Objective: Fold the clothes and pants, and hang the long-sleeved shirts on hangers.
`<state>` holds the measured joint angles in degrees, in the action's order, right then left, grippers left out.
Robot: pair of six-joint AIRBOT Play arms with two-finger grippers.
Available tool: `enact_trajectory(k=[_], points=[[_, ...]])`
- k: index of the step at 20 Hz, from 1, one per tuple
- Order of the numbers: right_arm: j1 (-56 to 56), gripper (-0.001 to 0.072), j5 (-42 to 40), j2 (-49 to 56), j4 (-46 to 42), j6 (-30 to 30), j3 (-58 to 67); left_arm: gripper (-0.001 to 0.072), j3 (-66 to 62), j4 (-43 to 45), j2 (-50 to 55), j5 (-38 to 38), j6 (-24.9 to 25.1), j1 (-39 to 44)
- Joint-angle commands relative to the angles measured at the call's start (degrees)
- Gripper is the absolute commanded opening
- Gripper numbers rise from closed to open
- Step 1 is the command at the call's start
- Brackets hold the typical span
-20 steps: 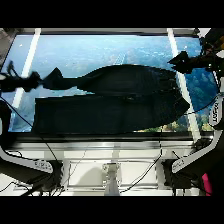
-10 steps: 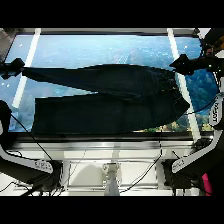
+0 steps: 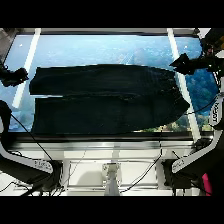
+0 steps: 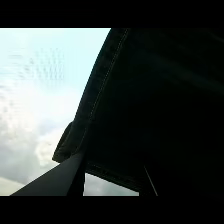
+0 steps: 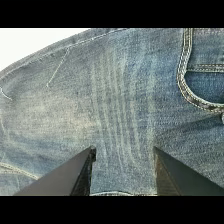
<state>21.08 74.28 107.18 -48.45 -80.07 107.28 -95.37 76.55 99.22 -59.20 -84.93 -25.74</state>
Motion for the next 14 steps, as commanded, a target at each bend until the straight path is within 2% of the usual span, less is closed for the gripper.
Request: enact_trajectory(k=[1,2,3,4,6,7,9,12,14], points=[[0.0,0.0408,-0.9,0.0,0.0,0.0,0.1,0.0355,0.0,1.0,-2.4,-3.8,0.0,0.0],[0.0,0.0337,-0.9,0.0,0.0,0.1,0.1,0.0295,0.0,1.0,-3.7,-6.1,0.0,0.0],[0.0,0.0092,-0.5,0.0,0.0,0.1,0.1,0.0129,0.0,1.0,-4.9,-9.0,0.0,0.0],[0.1,0.0019,0.1,-0.1,0.0,0.0,0.1,0.0015,0.0,1.0,-6.3,-12.6,0.1,0.0],[0.4,0.0019,3.7,-0.2,-0.1,0.3,0.1,0.0015,0.0,1.0,-8.9,-18.6,1.2,0.0],[1.1,0.0019,7.0,-0.2,-0.4,2.4,0.0,0.0014,0.6,1.0,-10.8,-21.1,5.4,0.1],[3.0,0.0016,9.6,-1.0,1.0,3.0,-2.3,0.0014,5.3,0.8,-16.4,-21.2,7.0,-0.9],[6.7,0.0016,10.0,-4.9,2.1,5.2,-11.6,0.0013,20.7,0.4,-27.8,-20.6,7.2,-6.8],[9.4,0.0016,11.0,-7.1,6.2,7.6,-19.5,0.0014,33.4,-6.3,-35.2,-18.8,8.3,-13.4]])
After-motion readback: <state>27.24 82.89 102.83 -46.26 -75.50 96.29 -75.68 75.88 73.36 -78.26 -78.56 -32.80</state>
